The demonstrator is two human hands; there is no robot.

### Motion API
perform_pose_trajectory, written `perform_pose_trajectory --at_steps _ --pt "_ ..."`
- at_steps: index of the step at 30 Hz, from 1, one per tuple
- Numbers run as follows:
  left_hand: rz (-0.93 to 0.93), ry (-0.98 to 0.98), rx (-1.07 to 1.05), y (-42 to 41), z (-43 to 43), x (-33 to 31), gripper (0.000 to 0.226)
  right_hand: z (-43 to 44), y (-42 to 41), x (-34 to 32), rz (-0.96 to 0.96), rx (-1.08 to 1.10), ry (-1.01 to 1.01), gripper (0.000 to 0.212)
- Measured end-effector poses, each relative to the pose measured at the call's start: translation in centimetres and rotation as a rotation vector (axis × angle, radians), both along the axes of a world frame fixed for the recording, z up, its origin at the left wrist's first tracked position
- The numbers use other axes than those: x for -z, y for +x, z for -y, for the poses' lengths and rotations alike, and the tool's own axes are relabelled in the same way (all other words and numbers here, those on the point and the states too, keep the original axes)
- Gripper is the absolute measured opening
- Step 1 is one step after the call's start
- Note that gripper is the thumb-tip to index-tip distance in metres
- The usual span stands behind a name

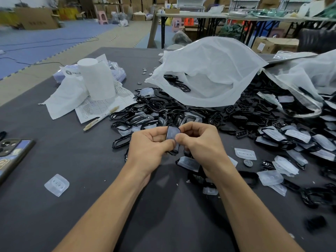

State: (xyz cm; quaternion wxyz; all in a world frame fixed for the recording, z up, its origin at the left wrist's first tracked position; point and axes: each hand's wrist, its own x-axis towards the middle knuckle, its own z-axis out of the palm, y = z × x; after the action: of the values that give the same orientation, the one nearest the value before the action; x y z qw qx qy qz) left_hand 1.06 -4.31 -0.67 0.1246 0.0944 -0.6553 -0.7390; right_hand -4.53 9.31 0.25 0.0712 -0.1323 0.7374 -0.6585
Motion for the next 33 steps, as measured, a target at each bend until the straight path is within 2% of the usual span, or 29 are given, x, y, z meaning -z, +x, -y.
perform_pose_trajectory --at_steps 7,11,15,20,25,28,31,33 --pt "0.009 0.053 0.033 -0.1 -0.3 -0.1 0.028 0.0 0.0 0.0 -0.030 0.121 0.032 0.018" --pt "0.047 0.033 -0.033 -0.2 -0.3 -0.2 0.034 -0.1 0.4 -0.2 -0.022 0.031 0.022 0.010" --pt "0.072 0.069 -0.090 -0.4 -0.2 -0.2 0.030 0.0 0.8 -0.1 -0.065 0.022 0.121 0.021" --pt "0.095 0.138 -0.190 -0.8 0.0 0.0 0.026 0.2 1.2 -0.3 -0.135 0.054 0.168 0.021" --pt "0.108 0.091 -0.187 -0.6 0.2 0.0 0.025 0.1 1.4 -0.3 -0.168 0.108 0.184 0.023" --pt "0.138 -0.036 -0.205 -0.6 0.5 -0.1 0.012 -0.3 1.2 -0.3 -0.165 0.163 0.193 0.021" --pt "0.153 -0.084 -0.259 -0.7 0.6 0.0 0.011 -0.2 1.3 -0.5 -0.243 0.187 0.243 0.019" --pt "0.172 -0.061 -0.244 -0.8 0.2 0.1 0.011 0.2 1.9 -0.6 -0.321 0.117 0.331 0.031"
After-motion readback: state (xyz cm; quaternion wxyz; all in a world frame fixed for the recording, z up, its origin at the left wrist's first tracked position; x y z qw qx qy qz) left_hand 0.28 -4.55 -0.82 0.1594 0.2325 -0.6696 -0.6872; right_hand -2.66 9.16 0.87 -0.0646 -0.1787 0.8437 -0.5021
